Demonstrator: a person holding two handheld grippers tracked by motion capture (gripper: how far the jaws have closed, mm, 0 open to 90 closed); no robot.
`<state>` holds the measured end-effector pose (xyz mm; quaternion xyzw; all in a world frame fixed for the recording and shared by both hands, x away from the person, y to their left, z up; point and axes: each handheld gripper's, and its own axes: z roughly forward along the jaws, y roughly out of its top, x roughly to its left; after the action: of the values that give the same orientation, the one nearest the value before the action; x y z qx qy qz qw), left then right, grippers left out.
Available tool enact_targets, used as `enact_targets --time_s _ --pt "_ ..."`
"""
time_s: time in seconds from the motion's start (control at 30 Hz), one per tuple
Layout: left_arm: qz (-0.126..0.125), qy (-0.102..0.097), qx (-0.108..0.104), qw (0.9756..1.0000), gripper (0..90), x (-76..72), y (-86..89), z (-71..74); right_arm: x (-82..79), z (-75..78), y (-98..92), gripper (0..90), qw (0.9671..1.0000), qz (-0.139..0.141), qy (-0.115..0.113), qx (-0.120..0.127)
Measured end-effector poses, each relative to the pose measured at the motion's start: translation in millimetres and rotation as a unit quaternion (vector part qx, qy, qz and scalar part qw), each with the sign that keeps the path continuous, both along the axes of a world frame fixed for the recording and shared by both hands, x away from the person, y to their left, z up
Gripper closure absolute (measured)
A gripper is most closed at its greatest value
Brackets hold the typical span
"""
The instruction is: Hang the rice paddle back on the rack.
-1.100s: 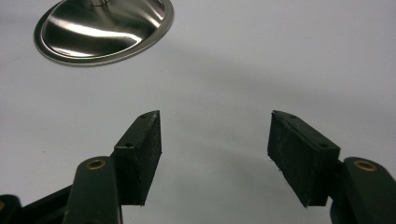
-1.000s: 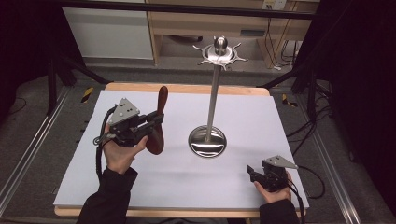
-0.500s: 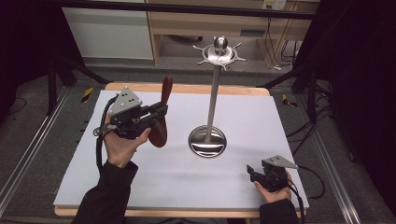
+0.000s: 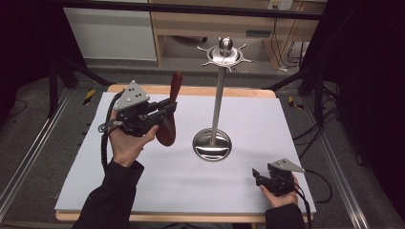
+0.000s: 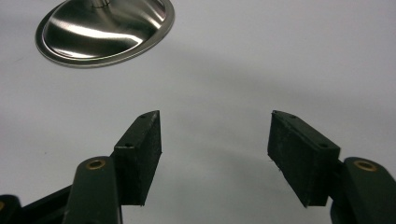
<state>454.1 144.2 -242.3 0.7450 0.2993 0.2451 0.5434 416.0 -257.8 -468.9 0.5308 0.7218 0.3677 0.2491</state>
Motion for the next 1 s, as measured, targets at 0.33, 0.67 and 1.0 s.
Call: enact_targets --time_s 0.33,0.67,1.0 --pt "-0.005 -0.001 -0.005 1.0 78.4 4.2 -5.1 7.0 0.6 -0.5 -0.5 35.2 1.0 -0.001 0.002 0.001" --pt "-0.016 0.001 -0.006 0.9999 78.4 7.5 -14.5 12.7 0.8 -0.7 -0.9 35.2 1.0 0.0 0.001 0.0" --pt "-0.017 0.003 -0.002 0.9998 78.4 13.0 -23.3 17.8 0.2 0.2 -1.7 35.2 1.0 0.0 0.002 0.003"
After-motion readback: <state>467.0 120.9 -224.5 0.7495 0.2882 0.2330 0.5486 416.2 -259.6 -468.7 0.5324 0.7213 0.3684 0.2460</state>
